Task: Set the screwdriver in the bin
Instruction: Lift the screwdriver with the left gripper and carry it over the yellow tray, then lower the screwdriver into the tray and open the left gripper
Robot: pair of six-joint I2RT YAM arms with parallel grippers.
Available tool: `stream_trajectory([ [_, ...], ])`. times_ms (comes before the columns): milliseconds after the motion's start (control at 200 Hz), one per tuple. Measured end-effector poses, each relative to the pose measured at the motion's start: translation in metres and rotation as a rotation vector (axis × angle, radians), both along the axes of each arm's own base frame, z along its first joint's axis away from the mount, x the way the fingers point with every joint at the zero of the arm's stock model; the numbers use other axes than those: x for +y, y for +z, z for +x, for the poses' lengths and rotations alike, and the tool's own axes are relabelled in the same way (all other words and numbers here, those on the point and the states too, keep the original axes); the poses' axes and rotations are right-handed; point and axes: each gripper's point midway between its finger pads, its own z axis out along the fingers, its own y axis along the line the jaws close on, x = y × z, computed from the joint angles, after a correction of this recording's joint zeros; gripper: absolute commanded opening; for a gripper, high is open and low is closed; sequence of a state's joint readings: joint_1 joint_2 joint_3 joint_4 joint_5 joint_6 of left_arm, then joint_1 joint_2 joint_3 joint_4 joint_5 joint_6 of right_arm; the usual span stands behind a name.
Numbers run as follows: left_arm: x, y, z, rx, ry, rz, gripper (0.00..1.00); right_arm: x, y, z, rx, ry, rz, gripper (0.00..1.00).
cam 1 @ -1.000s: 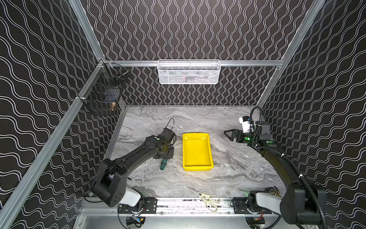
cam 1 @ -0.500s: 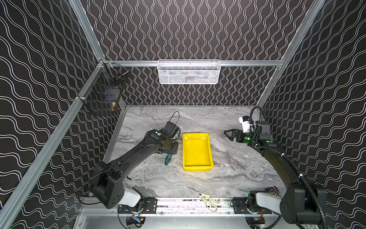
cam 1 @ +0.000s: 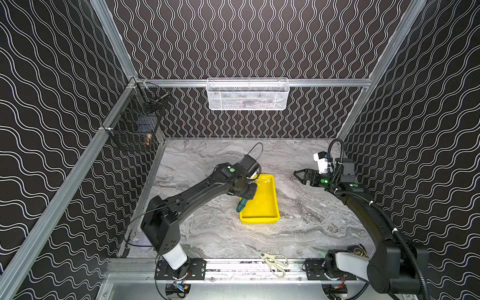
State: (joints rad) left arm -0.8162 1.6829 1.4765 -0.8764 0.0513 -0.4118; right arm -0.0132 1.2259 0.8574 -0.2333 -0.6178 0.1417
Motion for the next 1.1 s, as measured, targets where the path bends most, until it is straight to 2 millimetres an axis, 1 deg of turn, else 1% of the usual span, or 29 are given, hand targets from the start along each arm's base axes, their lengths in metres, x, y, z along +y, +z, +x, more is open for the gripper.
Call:
stream_trajectory([
  [65,-0.013,-0.006,-0.004,0.02,-0.029,-0.007,0.0,0.0,0.0,0.0,0.0,0.0,0.0,0.99],
  [140,-0.024,-0.018,-0.006,0.058,-0.053,-0.006,0.0,0.0,0.0,0.0,0.001,0.0,0.0,1.0],
  [230,-0.031,-0.031,-0.003,0.075,-0.063,0.015,0.0,0.0,0.0,0.0,0.002,0.0,0.0,1.0],
  [455,-0.044,-0.057,0.008,0.097,-0.079,0.043,0.0,0.0,-0.001,-0.001,0.005,0.0,0.0,1.0],
  [581,-0.045,-0.074,0.01,0.111,-0.083,0.075,0.0,0.0,-0.001,-0.001,0.005,0.001,-0.001,1.0],
  [751,-0.039,-0.093,0.014,0.11,-0.08,0.133,0.0,0.0,-0.002,0.0,0.008,0.001,-0.002,1.0],
  [821,-0.037,-0.098,0.015,0.114,-0.075,0.14,0.0,0.0,-0.003,0.0,0.013,0.001,-0.002,1.0],
  [1036,-0.032,-0.105,0.022,0.117,-0.053,0.139,0.08,0.0,-0.005,0.001,0.019,0.002,-0.002,1.0],
  [1096,-0.031,-0.108,0.024,0.119,-0.048,0.141,0.09,0.0,-0.005,0.001,0.019,0.002,-0.002,0.99],
])
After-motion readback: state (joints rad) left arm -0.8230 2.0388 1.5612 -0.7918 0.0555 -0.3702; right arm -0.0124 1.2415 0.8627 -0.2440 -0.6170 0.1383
